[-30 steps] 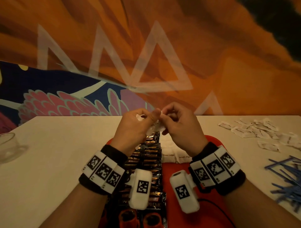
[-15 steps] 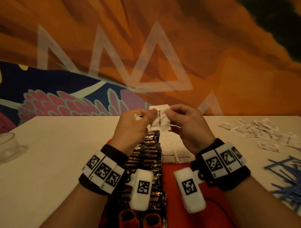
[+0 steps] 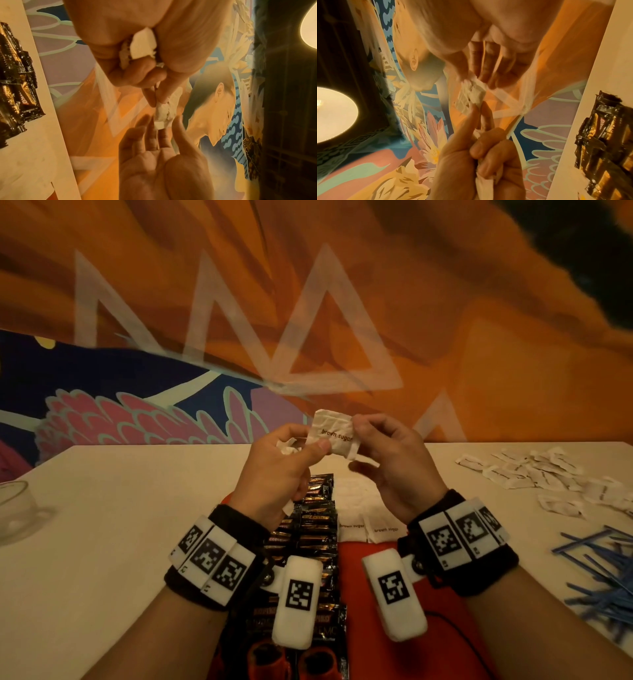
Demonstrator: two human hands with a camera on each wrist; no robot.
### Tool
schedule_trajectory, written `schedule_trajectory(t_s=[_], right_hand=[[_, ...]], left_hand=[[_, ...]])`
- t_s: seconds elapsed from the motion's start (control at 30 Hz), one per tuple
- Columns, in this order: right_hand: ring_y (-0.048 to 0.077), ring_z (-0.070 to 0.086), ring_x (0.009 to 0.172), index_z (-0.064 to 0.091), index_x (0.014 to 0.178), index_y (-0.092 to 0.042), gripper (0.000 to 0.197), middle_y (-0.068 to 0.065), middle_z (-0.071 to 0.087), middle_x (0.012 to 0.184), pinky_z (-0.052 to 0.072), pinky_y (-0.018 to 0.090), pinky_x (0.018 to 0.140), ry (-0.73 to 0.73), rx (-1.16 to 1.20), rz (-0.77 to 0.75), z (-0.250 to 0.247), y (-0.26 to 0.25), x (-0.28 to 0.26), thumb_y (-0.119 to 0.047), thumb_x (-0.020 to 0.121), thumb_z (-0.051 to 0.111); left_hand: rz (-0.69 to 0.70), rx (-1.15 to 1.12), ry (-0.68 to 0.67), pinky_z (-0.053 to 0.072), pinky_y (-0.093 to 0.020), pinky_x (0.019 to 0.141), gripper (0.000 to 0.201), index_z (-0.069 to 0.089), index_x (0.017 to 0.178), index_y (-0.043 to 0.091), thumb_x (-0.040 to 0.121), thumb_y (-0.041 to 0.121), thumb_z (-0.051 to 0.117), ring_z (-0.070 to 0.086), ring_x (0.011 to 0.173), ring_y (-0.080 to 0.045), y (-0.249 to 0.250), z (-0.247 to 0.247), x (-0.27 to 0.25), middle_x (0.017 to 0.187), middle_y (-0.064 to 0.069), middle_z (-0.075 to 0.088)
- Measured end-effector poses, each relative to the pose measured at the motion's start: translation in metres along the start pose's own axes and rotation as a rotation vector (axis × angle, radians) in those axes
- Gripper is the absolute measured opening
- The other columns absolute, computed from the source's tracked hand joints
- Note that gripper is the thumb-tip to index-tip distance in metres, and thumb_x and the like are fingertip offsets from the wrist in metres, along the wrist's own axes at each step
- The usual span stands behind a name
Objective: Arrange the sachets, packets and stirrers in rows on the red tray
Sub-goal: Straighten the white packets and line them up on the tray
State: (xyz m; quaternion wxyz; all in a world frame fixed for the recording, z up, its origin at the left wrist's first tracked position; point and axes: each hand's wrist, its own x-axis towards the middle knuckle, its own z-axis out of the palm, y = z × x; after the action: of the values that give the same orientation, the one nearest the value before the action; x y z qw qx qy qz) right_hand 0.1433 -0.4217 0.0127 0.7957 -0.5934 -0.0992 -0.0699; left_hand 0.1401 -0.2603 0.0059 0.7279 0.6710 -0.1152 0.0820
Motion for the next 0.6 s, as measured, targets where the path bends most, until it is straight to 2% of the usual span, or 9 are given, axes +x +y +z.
schedule_trajectory(t_s=[0.1, 0.23, 0.3, 0.37, 0.43, 0.5, 0.6], right_hand=[[0.014, 0.068, 0.073, 0.063, 0.101, -0.01, 0.015, 0.005, 0.071, 0.084, 0.053, 0.025, 0.059, -0.047, -0.056, -0.03, -0.001, 0.003, 0.0, -0.008, 0.087, 0.069], [0.016, 0.067, 0.069, 0.068, 0.089, -0.015, 0.014, 0.007, 0.072, 0.08, 0.051, 0.027, 0.059, -0.067, -0.243, -0.142, -0.005, 0.004, 0.001, -0.004, 0.084, 0.073], [0.014, 0.067, 0.07, 0.07, 0.088, -0.013, 0.013, 0.008, 0.073, 0.082, 0.051, 0.026, 0.06, -0.09, -0.306, -0.18, -0.006, 0.006, 0.002, -0.002, 0.082, 0.074], [0.014, 0.067, 0.072, 0.07, 0.093, -0.008, 0.014, 0.012, 0.074, 0.085, 0.052, 0.025, 0.06, -0.094, -0.318, -0.163, -0.007, 0.007, 0.002, -0.004, 0.081, 0.076], [0.016, 0.068, 0.073, 0.07, 0.098, -0.004, 0.023, 0.014, 0.074, 0.087, 0.052, 0.027, 0.061, -0.109, -0.377, -0.096, -0.009, 0.007, 0.003, -0.014, 0.08, 0.079], [0.012, 0.068, 0.068, 0.072, 0.093, -0.001, 0.022, 0.009, 0.074, 0.079, 0.05, 0.023, 0.058, -0.142, -0.46, -0.051, -0.011, 0.006, 0.004, -0.02, 0.081, 0.078], [0.009, 0.066, 0.061, 0.073, 0.081, -0.002, 0.017, 0.005, 0.071, 0.069, 0.047, 0.021, 0.053, -0.179, -0.508, -0.034, -0.015, 0.001, 0.005, -0.018, 0.084, 0.076]], left_hand=[[-0.002, 0.008, 0.01, 0.026, -0.02, 0.036, 0.021, 0.064, 0.107, 0.007, 0.089, 0.014, 0.07, 0.035, 0.041, -0.011, 0.0, -0.001, 0.0, 0.059, 0.006, 0.053], [0.031, 0.053, 0.055, 0.028, -0.022, 0.04, 0.017, 0.066, 0.102, 0.01, 0.089, 0.021, 0.071, 0.036, 0.043, -0.015, 0.002, -0.001, 0.0, 0.061, 0.004, 0.055], [0.056, 0.063, 0.103, 0.03, -0.023, 0.04, 0.016, 0.069, 0.099, 0.01, 0.091, 0.024, 0.068, 0.038, 0.043, -0.014, 0.003, 0.001, -0.001, 0.054, 0.007, 0.056], [0.06, 0.067, 0.142, 0.032, -0.022, 0.039, 0.013, 0.07, 0.096, 0.011, 0.092, 0.023, 0.067, 0.04, 0.041, -0.011, 0.005, 0.003, -0.002, 0.048, 0.009, 0.054], [0.062, 0.075, 0.159, 0.034, -0.021, 0.038, 0.01, 0.07, 0.093, 0.012, 0.093, 0.021, 0.067, 0.041, 0.039, -0.007, 0.005, 0.003, -0.002, 0.048, 0.008, 0.055], [0.072, 0.091, 0.16, 0.034, -0.021, 0.038, 0.009, 0.069, 0.09, 0.013, 0.093, 0.021, 0.066, 0.042, 0.039, -0.006, 0.006, 0.002, -0.002, 0.049, 0.008, 0.056], [0.087, 0.112, 0.168, 0.035, -0.017, 0.039, 0.013, 0.068, 0.083, 0.013, 0.094, 0.019, 0.065, 0.044, 0.038, -0.002, 0.006, 0.005, -0.002, 0.045, 0.01, 0.055]])
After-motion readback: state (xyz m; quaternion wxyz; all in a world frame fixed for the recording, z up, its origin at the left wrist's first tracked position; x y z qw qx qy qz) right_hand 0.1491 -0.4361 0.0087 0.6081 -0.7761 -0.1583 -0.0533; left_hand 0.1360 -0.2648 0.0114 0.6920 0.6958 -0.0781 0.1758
